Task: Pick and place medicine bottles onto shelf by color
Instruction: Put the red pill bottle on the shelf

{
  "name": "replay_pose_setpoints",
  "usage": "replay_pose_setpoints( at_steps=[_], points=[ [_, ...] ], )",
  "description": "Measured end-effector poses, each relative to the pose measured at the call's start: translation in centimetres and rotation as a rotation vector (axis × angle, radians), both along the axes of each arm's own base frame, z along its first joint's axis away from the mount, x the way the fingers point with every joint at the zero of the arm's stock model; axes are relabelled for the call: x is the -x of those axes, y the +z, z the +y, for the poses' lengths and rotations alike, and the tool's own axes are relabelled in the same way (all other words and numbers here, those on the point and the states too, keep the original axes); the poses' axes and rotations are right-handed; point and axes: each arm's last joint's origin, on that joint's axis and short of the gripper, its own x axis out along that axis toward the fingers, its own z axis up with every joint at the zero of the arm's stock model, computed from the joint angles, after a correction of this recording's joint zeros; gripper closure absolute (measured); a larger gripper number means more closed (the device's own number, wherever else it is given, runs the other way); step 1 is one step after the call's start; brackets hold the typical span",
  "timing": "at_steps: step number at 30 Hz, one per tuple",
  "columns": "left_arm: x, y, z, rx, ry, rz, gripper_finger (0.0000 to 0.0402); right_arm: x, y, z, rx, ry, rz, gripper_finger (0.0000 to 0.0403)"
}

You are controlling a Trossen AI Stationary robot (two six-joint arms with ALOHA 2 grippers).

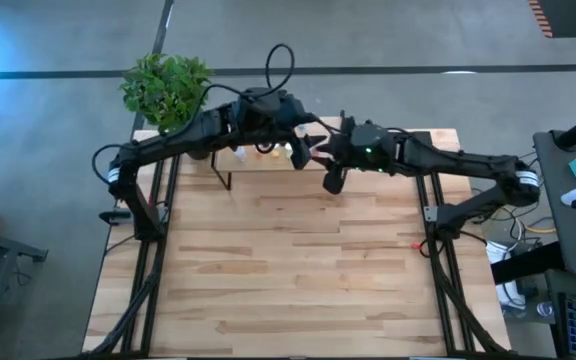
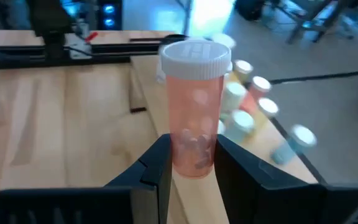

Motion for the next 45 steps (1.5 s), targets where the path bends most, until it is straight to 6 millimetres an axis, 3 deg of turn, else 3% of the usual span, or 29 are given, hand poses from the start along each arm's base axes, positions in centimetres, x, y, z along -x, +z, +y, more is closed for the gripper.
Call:
replay_pose_setpoints(
  at_steps=[6, 11, 17, 30, 37, 45],
  points=[
    [0.4, 0.0, -0.1, 0.089, 0.057, -0.009, 0.0151, -2.4, -0.2, -0.3, -0.021, 0.070, 0.067, 0.0307],
    [1.4, 0.3, -0.2, 0.039, 0.089, 0.034, 0.0133, -2.6, -0.2, -0.1, -0.031, 0.084, 0.099, 0.0307],
    [1.7, 0.6, -0.6, 0.032, -0.003, 0.039, 0.0132, -1.8, 0.7, 0.1, -0.024, 0.081, 0.067, 0.0307],
    [1.0, 1.1, -0.7, 0.057, -0.001, -0.054, 0.0132, 0.3, 2.2, -0.2, 0.008, 0.057, 0.027, 0.0307],
    [-0.5, -0.2, -1.0, 0.048, -0.027, -0.028, 0.0132, 1.6, 3.0, 0.2, -0.012, 0.060, 0.016, 0.0307],
    [-0.8, -1.0, -1.2, 0.056, -0.044, -0.014, 0.0132, 2.1, 3.3, 0.4, -0.035, 0.075, 0.002, 0.0307]
  ],
)
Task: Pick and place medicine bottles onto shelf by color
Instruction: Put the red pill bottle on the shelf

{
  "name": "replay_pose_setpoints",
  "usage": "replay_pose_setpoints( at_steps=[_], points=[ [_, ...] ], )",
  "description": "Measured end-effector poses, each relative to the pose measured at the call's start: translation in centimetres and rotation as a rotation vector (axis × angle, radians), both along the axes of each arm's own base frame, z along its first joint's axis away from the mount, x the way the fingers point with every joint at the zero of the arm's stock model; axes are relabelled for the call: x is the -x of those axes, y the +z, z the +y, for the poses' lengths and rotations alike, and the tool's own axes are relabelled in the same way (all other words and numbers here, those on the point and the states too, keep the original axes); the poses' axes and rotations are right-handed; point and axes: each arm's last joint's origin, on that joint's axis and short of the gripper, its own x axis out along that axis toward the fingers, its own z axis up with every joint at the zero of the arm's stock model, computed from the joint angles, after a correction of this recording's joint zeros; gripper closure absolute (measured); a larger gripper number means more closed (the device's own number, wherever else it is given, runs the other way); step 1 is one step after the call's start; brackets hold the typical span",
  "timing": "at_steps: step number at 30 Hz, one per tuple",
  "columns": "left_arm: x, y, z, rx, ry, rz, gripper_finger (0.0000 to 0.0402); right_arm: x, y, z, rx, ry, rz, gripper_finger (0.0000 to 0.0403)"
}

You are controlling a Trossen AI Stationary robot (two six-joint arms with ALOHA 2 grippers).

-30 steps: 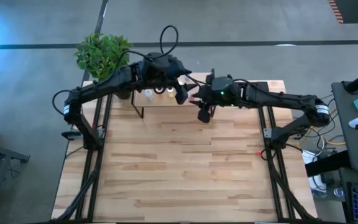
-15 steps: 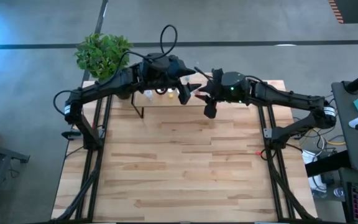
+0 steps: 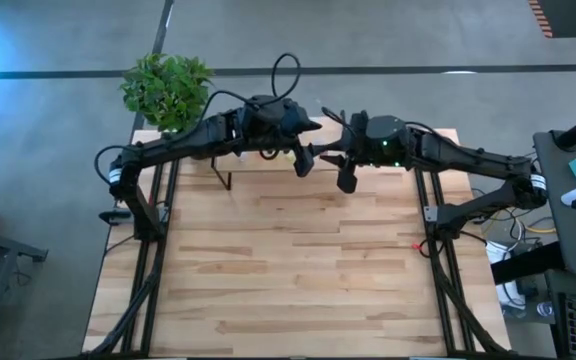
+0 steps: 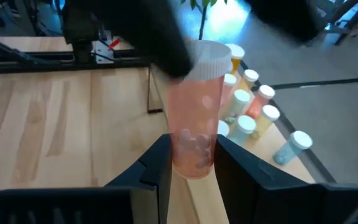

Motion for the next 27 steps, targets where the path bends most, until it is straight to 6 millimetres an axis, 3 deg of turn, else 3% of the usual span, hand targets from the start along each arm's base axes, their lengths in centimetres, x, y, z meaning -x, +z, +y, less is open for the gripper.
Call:
replay_pose_setpoints(
  at_steps=[10, 19, 27],
  points=[
    [-0.3, -1.2, -0.1, 0.008, -0.010, 0.039, 0.0142, 0.3, 0.2, -0.1, 0.012, -0.002, -0.008, 0.0307],
    [-0.4, -1.0, -0.1, 0.003, -0.006, 0.019, 0.0230, 0.3, 0.2, -0.1, 0.002, -0.008, -0.010, 0.0307],
    [-0.4, -1.1, -0.1, 0.004, -0.006, 0.025, 0.0280, 0.4, 0.3, -0.5, -0.001, -0.024, -0.027, 0.0307]
  ],
)
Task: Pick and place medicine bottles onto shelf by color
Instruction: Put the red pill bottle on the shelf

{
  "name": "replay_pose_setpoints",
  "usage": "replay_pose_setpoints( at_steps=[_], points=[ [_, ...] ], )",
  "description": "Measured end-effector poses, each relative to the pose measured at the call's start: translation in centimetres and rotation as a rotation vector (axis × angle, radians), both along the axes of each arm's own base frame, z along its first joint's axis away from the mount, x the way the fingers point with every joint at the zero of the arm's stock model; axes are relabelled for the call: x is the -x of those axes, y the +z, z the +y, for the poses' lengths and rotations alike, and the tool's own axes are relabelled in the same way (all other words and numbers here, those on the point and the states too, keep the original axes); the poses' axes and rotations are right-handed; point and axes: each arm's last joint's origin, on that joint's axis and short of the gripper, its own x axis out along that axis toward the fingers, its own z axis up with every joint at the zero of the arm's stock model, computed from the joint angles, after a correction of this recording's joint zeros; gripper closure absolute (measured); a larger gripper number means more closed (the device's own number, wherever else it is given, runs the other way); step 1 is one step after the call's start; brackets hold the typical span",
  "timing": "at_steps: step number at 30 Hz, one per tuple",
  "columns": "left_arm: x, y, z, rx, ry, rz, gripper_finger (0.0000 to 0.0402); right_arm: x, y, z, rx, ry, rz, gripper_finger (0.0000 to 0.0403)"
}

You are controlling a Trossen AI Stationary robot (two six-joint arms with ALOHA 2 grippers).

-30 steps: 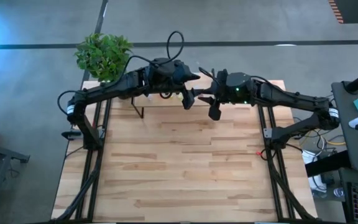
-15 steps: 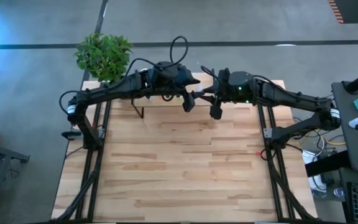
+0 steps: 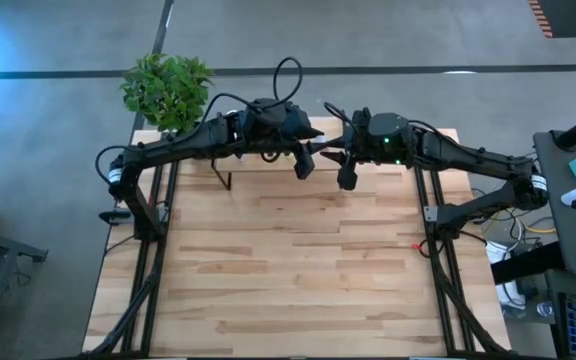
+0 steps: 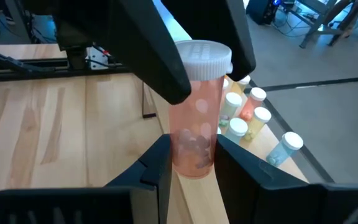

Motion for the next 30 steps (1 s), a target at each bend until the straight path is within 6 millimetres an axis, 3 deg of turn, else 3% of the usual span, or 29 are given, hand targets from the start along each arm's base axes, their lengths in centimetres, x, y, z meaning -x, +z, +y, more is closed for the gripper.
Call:
replay_pose_setpoints(
  at_steps=[5, 13, 20, 24, 30],
  points=[
    [0.0, 0.0, 0.0, 0.000, 0.001, 0.000, 0.0302, 0.0, 0.0, -0.1, -0.003, -0.001, 0.000, 0.0307],
    [0.1, 0.0, 0.3, -0.003, 0.008, -0.002, 0.0304, 0.1, -0.1, -0.6, -0.101, -0.075, -0.028, 0.0297],
    [0.4, -0.1, 1.7, -0.004, 0.040, 0.007, 0.0304, 0.7, -0.9, -0.7, -0.209, -0.188, 0.029, 0.0213],
    [0.3, -0.5, 3.0, -0.028, 0.062, 0.030, 0.0304, 1.6, -1.9, -0.6, -0.243, -0.271, 0.153, 0.0153],
    [-1.5, -3.9, 5.8, -0.086, 0.084, 0.166, 0.0304, 3.1, -2.0, -0.4, -0.222, -0.358, 0.225, 0.0094]
  ],
)
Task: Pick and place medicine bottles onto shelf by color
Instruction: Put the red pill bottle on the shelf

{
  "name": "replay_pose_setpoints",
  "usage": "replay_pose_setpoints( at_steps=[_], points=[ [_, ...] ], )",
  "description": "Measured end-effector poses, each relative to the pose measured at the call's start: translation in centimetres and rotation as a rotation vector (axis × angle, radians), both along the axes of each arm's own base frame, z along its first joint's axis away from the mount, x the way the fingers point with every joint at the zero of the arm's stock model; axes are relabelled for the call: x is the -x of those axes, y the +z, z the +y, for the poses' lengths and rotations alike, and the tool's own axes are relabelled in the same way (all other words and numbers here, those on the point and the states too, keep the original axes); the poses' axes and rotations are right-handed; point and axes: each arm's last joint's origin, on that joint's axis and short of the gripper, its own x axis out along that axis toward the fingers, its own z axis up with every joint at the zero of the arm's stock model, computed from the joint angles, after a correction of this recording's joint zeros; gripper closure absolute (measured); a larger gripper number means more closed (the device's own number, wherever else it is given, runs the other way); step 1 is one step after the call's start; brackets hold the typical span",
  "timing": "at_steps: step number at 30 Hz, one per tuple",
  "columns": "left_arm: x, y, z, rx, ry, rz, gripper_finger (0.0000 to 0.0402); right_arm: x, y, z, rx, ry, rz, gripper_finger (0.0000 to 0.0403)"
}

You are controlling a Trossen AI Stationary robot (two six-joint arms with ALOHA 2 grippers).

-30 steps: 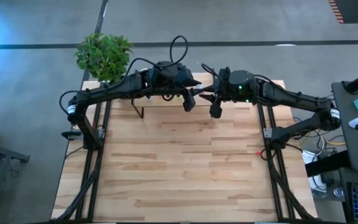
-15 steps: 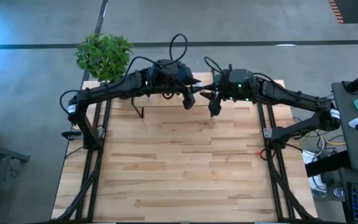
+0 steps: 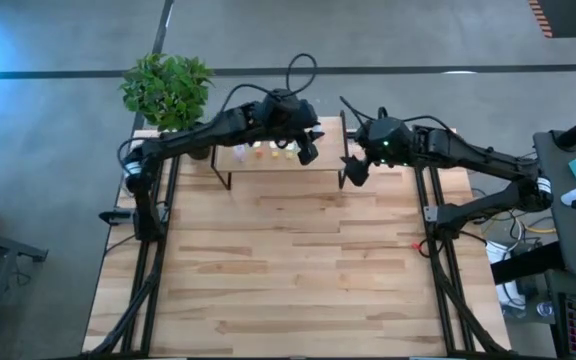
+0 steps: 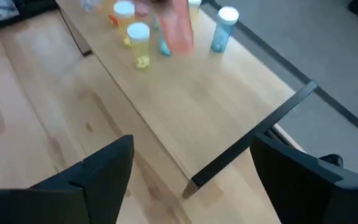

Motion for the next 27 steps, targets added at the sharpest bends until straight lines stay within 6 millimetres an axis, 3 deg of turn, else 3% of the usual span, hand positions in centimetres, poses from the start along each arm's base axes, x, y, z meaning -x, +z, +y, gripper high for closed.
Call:
replay_pose_setpoints(
  at_steps=[5, 11, 17, 27],
  points=[
    [-1.2, -3.2, 2.5, -0.007, 0.024, 0.106, 0.0305, 1.3, 1.1, 0.4, 0.017, -0.002, -0.049, 0.0074],
    [-1.3, -6.1, 5.1, 0.017, 0.113, 0.225, 0.0305, 3.0, 2.4, 0.8, 0.055, -0.027, -0.102, 0.0073],
    [-0.7, -7.2, 6.8, 0.029, 0.177, 0.261, 0.0305, 4.0, 3.0, 1.0, 0.081, -0.050, -0.129, 0.0073],
    [-0.7, -8.3, 6.8, 0.051, 0.187, 0.273, 0.0297, 3.7, 2.8, 0.8, 0.098, -0.052, -0.104, 0.0074]
  ],
)
